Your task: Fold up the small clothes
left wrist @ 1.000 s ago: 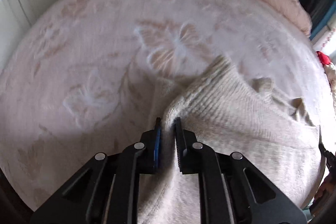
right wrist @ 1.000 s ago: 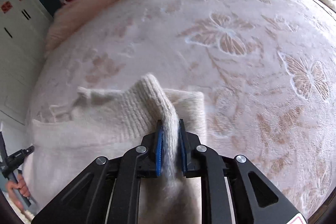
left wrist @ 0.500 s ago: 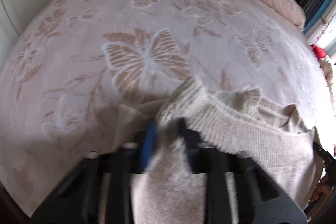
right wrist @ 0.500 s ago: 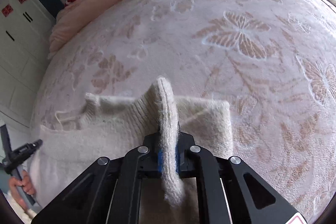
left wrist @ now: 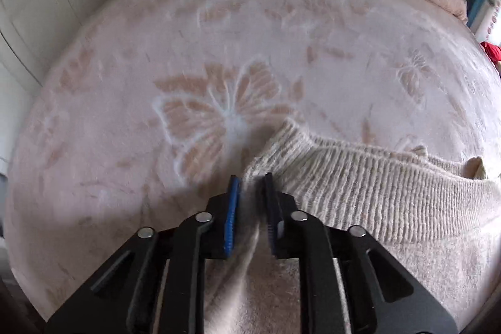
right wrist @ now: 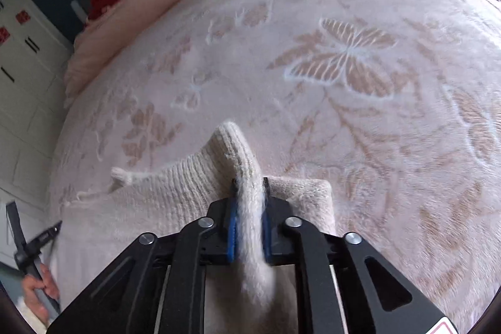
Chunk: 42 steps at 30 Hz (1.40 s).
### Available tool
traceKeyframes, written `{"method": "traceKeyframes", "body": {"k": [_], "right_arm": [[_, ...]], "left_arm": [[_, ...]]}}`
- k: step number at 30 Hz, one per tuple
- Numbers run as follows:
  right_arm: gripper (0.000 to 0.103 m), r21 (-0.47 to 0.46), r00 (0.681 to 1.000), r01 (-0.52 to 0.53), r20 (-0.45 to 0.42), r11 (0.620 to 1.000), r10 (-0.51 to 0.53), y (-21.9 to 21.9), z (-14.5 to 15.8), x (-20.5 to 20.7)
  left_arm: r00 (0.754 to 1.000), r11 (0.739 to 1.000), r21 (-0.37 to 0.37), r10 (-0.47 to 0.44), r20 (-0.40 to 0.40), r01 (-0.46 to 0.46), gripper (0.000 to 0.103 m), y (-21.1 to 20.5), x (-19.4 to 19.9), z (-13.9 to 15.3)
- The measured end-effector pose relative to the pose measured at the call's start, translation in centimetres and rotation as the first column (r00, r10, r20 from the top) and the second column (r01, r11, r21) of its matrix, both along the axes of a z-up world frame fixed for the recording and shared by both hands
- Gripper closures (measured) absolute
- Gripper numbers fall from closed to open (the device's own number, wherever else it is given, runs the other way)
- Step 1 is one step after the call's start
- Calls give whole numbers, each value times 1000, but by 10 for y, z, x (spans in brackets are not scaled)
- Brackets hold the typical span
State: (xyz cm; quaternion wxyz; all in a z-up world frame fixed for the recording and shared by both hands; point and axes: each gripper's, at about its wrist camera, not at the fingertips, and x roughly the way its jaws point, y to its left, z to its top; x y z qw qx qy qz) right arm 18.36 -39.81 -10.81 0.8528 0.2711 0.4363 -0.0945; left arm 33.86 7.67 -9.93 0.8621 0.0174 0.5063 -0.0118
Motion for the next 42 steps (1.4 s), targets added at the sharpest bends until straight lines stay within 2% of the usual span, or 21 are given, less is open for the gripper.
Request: {"method": "traceKeyframes", "body": {"k": [3,4,5,8,11,13,15,17,22,23,27,29,31,32,33,35,37,39,40,41,42], "right_arm": [[83,-146,997,-7,73,989,17,17,45,-26],[83,-177,995,-22,95,984,39,26,57,-34],[83,-189,991,-42,117,981,65,35,65,-41],[84,-146,972,-160,148,976,182,83,76,-61],[83,-84,943,-292,142,953,301,141,64,-77],[83,-71,921,-367,115,928,373,175,48,-83],[86,-111,911,-400,61,910,408,192,30,-88],[95,-166,921,-378,26,911,388,188,20,-97],[98,-121,980,-198,-17,973,198,111,3,-140],[103,-111,986,-166,-21,980,165,97,-2,-150],[103,47,995,-99,16,994,99,57,-17,-179],[103,44,995,-101,13,994,100,59,-14,-181],[90,15,996,-84,22,996,83,62,-1,-189],[69,-4,998,-62,34,998,62,63,5,-194],[53,-1,998,-47,52,999,47,61,8,-200],[41,18,999,-14,34,1000,13,57,7,-211],[41,100,1000,-10,21,995,8,52,-3,-214],[41,232,1000,22,5,972,-24,44,-19,-215],[41,284,999,31,4,958,-33,41,-27,-210],[40,323,999,41,6,946,-45,39,-32,-205],[38,357,998,52,12,933,-60,37,-36,-197]], "left_arm": [[996,999,-47,21,82,-17,65,5,-26,39],[994,998,-64,24,108,-17,55,6,-36,50],[989,995,-103,31,146,-16,45,6,-54,67],[987,979,-202,-3,161,36,34,-6,-90,86],[989,973,-213,-61,133,88,32,-36,-128,75],[989,978,-165,-114,93,128,32,-57,-146,54],[988,985,-78,-154,32,156,32,-72,-160,31],[988,987,-35,-153,20,154,30,-72,-171,16],[996,993,-80,-87,9,87,23,-44,-176,10],[996,993,-78,-86,8,86,22,-41,-177,8],[996,994,-76,-84,12,85,20,-33,-187,3],[997,993,-88,-81,19,82,20,-32,-195,10],[998,987,-150,-51,34,55,20,-18,-202,21],[999,982,-189,-12,48,21,16,-5,-208,29],[998,974,-224,33,62,-18,13,8,-213,34],[988,949,-296,137,72,-110,7,42,-223,40],[974,924,-323,224,19,-206,7,70,-224,28],[959,898,-337,273,-78,-283,7,87,-217,10],[950,876,-368,288,-121,-312,7,93,-214,1],[934,836,-416,319,-162,-358,7,101,-210,-9],[926,817,-435,338,-170,-378,6,103,-208,-11]]}}
